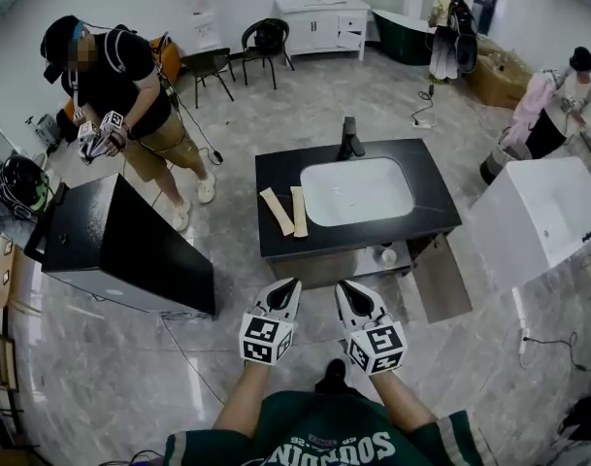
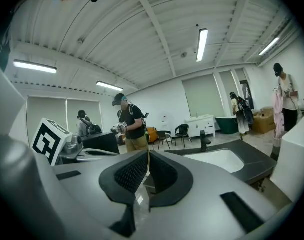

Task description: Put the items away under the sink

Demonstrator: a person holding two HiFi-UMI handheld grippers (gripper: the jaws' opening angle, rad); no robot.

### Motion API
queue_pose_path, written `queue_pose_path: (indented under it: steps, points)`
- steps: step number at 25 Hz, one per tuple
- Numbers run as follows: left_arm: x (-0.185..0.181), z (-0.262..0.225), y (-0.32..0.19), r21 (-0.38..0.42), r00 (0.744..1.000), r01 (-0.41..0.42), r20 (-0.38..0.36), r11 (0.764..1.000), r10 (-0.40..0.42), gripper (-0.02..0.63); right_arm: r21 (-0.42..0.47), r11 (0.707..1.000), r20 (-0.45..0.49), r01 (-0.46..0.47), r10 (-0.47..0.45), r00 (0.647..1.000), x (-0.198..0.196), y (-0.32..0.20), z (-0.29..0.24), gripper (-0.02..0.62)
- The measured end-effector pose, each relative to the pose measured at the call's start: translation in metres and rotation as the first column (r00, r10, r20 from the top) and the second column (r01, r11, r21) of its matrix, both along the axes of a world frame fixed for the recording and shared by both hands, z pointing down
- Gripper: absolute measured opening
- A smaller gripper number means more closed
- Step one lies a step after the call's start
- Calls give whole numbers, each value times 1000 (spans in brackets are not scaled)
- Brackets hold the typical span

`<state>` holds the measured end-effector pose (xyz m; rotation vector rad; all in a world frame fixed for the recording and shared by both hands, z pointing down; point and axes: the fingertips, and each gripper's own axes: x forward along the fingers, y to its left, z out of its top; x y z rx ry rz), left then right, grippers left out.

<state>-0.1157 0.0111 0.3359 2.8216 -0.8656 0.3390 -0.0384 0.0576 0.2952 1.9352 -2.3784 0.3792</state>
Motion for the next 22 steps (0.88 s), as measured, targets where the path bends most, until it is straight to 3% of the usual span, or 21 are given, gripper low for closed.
queue_pose_path:
  steps: [7, 17, 22]
  points:
    - [7, 15, -18, -26, 995, 102, 22, 994, -102, 10, -75, 988, -5, 132, -133, 991, 12, -42, 28, 43]
    - [14, 31, -78, -39, 992, 123, 24, 992, -122, 10, -106, 988, -42, 110, -115, 993, 16, -117, 57, 48]
    - [18, 46, -125, -53, 995, 95, 25, 994, -94, 11, -169, 983, -48, 73, -82, 995, 15, -162, 85, 101]
